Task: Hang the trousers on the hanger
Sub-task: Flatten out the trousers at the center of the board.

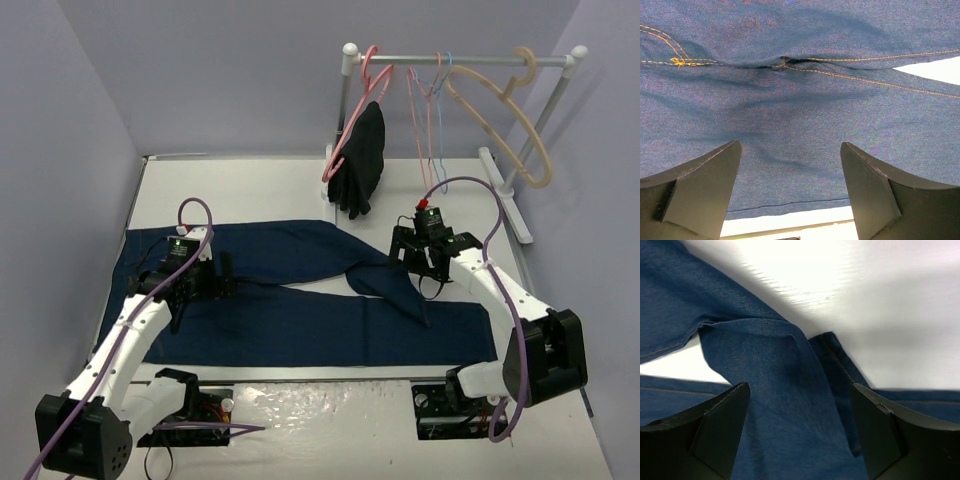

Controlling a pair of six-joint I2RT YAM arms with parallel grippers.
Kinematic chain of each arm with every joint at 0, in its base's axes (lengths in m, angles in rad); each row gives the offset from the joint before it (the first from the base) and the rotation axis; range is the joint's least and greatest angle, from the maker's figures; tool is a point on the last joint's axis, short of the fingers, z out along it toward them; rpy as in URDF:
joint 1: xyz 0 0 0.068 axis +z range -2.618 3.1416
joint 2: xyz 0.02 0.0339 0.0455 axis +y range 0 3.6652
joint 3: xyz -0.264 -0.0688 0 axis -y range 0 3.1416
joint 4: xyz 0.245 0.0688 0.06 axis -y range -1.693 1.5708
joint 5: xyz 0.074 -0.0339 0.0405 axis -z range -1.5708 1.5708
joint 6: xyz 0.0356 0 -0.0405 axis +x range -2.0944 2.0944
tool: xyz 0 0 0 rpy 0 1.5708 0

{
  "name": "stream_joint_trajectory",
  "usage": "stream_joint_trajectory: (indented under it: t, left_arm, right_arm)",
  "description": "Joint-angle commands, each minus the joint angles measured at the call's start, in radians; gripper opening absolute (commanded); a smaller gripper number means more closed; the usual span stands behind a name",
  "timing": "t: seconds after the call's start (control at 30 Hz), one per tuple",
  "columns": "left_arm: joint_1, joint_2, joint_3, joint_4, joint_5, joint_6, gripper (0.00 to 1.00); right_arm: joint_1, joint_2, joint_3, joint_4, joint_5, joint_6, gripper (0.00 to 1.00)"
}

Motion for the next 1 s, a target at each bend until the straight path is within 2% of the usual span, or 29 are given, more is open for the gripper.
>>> stream_joint_trajectory:
  t: [0.0, 0.17, 0.27, 0.43, 0.5, 0.57, 0.7, 0.8, 0.83, 0.9, 0.97]
  left_arm:
    - [-0.003, -0.010, 0.032, 0.024, 0.014, -0.006, 0.78]
    - [-0.002, -0.010, 0.032, 0.024, 0.018, -0.004, 0.77]
    - [-0.002, -0.011, 0.032, 0.026, 0.019, -0.004, 0.77]
    - [-0.002, -0.010, 0.032, 0.026, 0.016, -0.004, 0.77]
    - [-0.002, -0.009, 0.033, 0.026, 0.014, -0.004, 0.78]
    - [-0.002, -0.008, 0.033, 0.026, 0.010, -0.003, 0.77]
    - [-0.002, -0.011, 0.035, 0.022, -0.003, -0.005, 0.77]
    - [0.000, -0.010, 0.036, 0.018, -0.012, -0.007, 0.78]
    - [0.000, -0.010, 0.036, 0.017, -0.015, -0.007, 0.77]
    - [0.000, -0.008, 0.036, 0.013, -0.020, -0.009, 0.77]
    - [0.000, -0.007, 0.038, 0.012, -0.022, -0.009, 0.77]
  right_arm:
    - [-0.056, 0.043, -0.078, 0.113, -0.155, -0.006, 0.78]
    - [-0.059, 0.084, -0.108, 0.170, -0.212, -0.047, 0.75]
    - [-0.059, 0.094, -0.102, 0.173, -0.239, -0.089, 0.63]
    - [-0.026, 0.049, 0.015, 0.118, -0.193, -0.180, 0.03]
    - [0.019, 0.051, 0.119, 0.045, -0.064, -0.244, 0.00]
    - [0.098, 0.055, 0.250, -0.032, 0.190, -0.295, 0.00]
    - [0.219, 0.057, 0.376, -0.070, 0.669, -0.389, 0.00]
    - [0.311, 0.068, 0.368, 0.002, 0.999, -0.493, 0.00]
    - [0.333, 0.073, 0.347, 0.032, 1.066, -0.531, 0.00]
    - [0.393, 0.087, 0.268, 0.111, 1.183, -0.627, 0.00]
    - [0.444, 0.116, 0.213, 0.115, 1.200, -0.617, 0.00]
